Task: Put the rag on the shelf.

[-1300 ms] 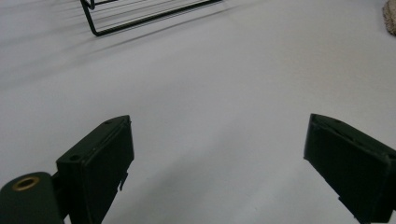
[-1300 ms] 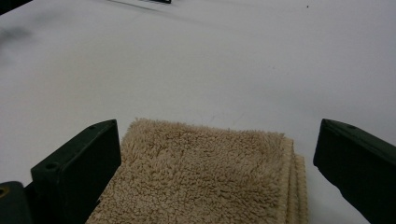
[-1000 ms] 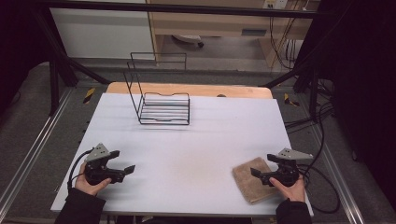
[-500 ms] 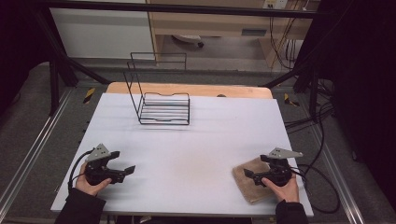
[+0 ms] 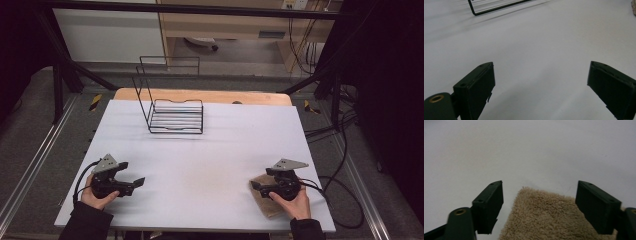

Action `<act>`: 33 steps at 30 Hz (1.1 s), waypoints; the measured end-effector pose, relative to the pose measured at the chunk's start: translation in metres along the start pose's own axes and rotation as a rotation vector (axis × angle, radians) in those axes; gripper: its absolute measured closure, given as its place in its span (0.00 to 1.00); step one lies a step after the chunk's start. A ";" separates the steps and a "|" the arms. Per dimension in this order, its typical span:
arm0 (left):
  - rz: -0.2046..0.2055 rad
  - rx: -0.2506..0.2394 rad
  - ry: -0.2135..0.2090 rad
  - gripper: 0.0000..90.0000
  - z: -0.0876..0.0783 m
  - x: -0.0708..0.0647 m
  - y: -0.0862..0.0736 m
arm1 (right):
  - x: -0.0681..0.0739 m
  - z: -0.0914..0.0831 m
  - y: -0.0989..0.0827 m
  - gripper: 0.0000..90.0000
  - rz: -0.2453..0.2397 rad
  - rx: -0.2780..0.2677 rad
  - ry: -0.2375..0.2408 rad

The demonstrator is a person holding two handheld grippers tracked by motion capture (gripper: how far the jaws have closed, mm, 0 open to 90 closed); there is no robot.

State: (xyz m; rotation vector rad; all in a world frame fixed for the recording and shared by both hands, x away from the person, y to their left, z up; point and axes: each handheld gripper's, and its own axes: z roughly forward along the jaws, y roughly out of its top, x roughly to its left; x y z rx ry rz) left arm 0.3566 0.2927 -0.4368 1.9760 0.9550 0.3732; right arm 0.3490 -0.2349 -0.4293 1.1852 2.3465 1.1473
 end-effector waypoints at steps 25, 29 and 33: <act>0.003 0.006 0.009 0.09 0.001 0.000 0.000 | 0.025 0.026 -0.001 0.83 -0.071 0.124 -0.109; 0.001 0.005 0.010 0.09 0.000 0.000 0.000 | 0.024 0.025 0.000 0.93 -0.062 0.129 -0.101; 0.002 0.004 0.009 0.09 0.000 0.000 0.000 | 0.023 0.024 0.001 0.96 -0.045 0.130 -0.092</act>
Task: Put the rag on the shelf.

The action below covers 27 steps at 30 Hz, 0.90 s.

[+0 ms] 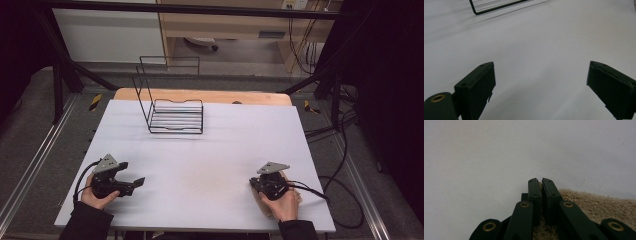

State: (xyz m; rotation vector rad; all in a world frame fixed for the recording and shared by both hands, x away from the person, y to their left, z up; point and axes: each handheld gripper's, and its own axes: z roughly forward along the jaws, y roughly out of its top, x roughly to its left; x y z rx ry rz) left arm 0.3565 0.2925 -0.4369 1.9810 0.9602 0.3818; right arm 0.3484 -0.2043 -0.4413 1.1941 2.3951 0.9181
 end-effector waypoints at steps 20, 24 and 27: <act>0.000 0.004 0.006 0.09 0.001 0.001 0.000 | 0.020 0.010 0.044 0.96 0.035 -0.120 0.126; 0.001 0.005 0.009 0.09 0.001 0.001 0.000 | 0.030 0.024 0.060 0.96 0.030 -0.135 0.130; 0.002 0.006 0.010 0.09 0.001 0.001 0.000 | 0.037 0.036 0.070 0.96 0.021 -0.130 0.132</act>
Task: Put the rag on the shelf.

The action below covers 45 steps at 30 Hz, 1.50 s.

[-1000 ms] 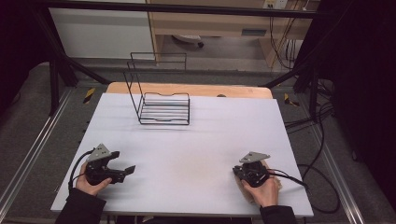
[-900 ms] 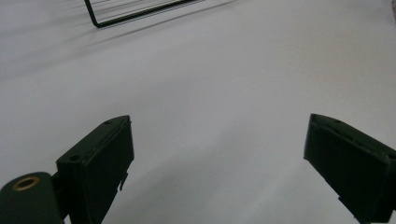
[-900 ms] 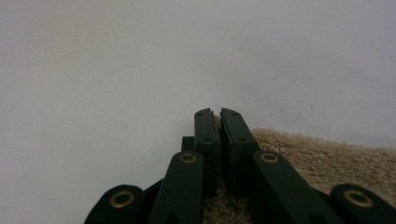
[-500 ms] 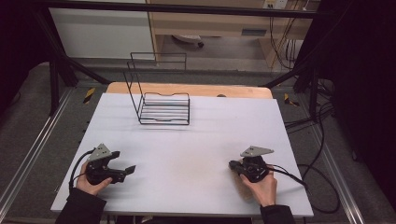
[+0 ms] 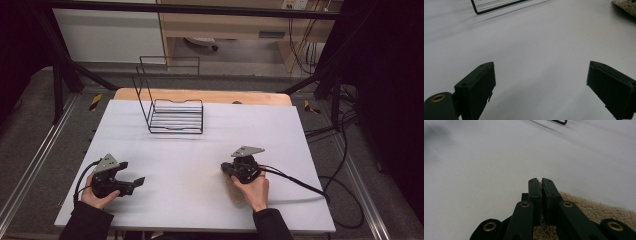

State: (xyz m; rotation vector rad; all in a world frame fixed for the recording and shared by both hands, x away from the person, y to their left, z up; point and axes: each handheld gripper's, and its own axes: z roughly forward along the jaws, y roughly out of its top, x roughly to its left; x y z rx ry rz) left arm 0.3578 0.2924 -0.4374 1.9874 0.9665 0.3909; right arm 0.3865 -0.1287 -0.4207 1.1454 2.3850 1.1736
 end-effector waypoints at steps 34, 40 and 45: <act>-0.004 0.007 -0.002 0.09 0.002 0.000 0.000 | 0.047 0.082 0.051 0.57 -0.062 -0.036 0.100; -0.003 0.009 0.000 0.09 0.002 0.000 0.000 | 0.028 0.050 0.053 0.39 -0.056 -0.067 0.064; -0.005 0.011 0.004 0.09 0.002 0.000 0.000 | 0.007 0.023 0.038 0.41 -0.027 -0.047 0.051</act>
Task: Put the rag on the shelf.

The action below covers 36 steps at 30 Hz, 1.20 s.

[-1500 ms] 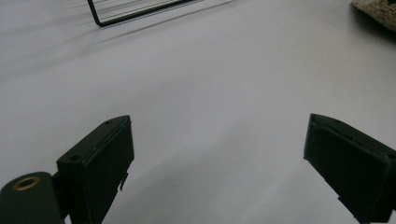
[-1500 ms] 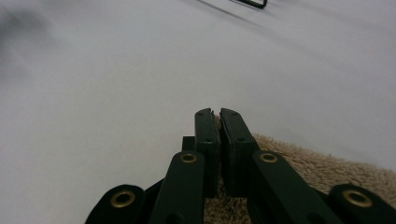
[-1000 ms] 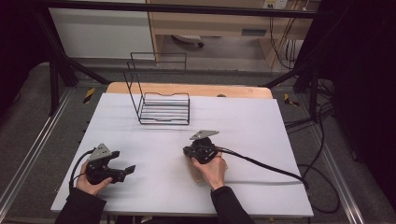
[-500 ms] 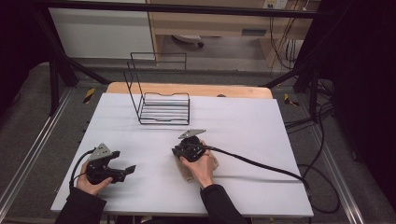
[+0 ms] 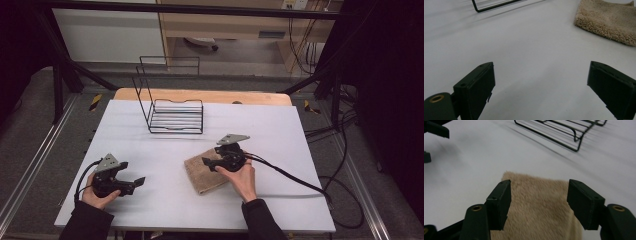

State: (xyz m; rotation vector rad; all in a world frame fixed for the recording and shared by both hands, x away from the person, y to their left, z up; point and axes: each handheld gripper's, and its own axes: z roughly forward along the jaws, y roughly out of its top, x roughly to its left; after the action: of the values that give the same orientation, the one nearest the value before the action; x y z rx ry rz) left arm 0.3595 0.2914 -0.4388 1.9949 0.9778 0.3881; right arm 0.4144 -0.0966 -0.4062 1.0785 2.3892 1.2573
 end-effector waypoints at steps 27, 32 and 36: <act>0.006 0.005 -0.004 0.08 0.001 -0.002 0.000 | -0.027 -0.017 -0.066 0.87 0.157 0.114 0.019; 0.005 0.004 -0.005 0.08 0.001 -0.001 0.000 | -0.021 -0.021 -0.067 0.90 0.202 0.104 0.025; 0.001 0.002 -0.005 0.09 0.001 -0.001 0.000 | -0.013 -0.026 -0.070 0.91 0.231 0.100 0.023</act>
State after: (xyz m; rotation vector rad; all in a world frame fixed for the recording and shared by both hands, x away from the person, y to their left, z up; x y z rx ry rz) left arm 0.3593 0.2895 -0.4389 1.9971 0.9738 0.3826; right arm 0.3754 -0.1471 -0.4469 1.4115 2.4223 1.2364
